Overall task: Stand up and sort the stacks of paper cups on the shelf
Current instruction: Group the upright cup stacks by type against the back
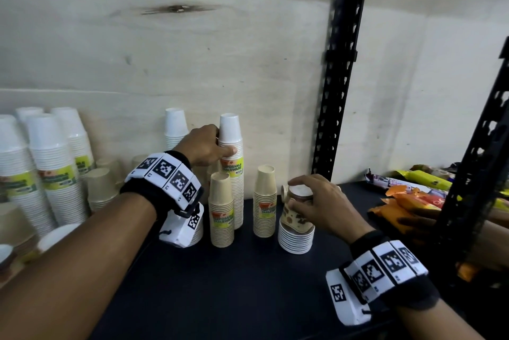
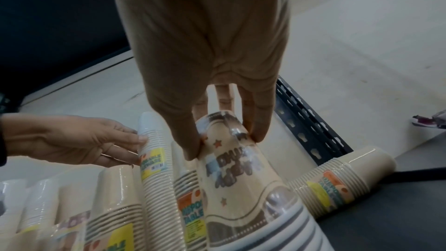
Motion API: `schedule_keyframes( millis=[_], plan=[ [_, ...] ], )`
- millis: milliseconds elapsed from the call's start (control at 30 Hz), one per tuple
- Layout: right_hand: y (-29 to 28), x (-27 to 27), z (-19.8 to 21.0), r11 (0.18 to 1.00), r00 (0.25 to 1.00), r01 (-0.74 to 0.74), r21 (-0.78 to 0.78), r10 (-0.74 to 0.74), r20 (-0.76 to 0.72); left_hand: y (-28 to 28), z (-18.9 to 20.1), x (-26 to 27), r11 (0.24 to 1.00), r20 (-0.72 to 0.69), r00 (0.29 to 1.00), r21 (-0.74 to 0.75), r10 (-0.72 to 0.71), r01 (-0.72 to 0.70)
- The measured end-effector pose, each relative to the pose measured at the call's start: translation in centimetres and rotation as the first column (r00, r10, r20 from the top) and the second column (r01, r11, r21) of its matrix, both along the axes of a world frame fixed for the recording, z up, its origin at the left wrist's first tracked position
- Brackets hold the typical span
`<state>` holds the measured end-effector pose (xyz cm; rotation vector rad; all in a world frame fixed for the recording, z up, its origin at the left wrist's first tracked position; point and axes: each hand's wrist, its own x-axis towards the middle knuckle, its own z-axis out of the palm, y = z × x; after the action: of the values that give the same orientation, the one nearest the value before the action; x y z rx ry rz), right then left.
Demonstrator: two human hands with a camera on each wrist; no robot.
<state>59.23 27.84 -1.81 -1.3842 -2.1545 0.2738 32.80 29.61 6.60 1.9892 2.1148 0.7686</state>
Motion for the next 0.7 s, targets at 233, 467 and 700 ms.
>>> schedule_keyframes(
  millis=[233, 467, 700],
  plan=[
    [0.1, 0.1, -0.4, 0.999, 0.999, -0.035, -0.007, 0.035, -0.019, 0.0, 0.1, 0.2, 1.0, -0.011, 1.0, 0.007, -0.008, 0.009],
    [1.4, 1.5, -0.1, 0.994, 0.911, -0.022, -0.105, -0.023, -0.412, -0.1, 0.1, 0.1, 1.0, -0.001, 1.0, 0.009, -0.008, 0.008],
    [6.7, 4.6, -2.1, 0.967, 0.979, 0.202, -0.154, -0.202, 0.016, -0.1, 0.1, 0.3, 1.0, -0.001, 1.0, 0.008, -0.015, 0.015]
  ],
)
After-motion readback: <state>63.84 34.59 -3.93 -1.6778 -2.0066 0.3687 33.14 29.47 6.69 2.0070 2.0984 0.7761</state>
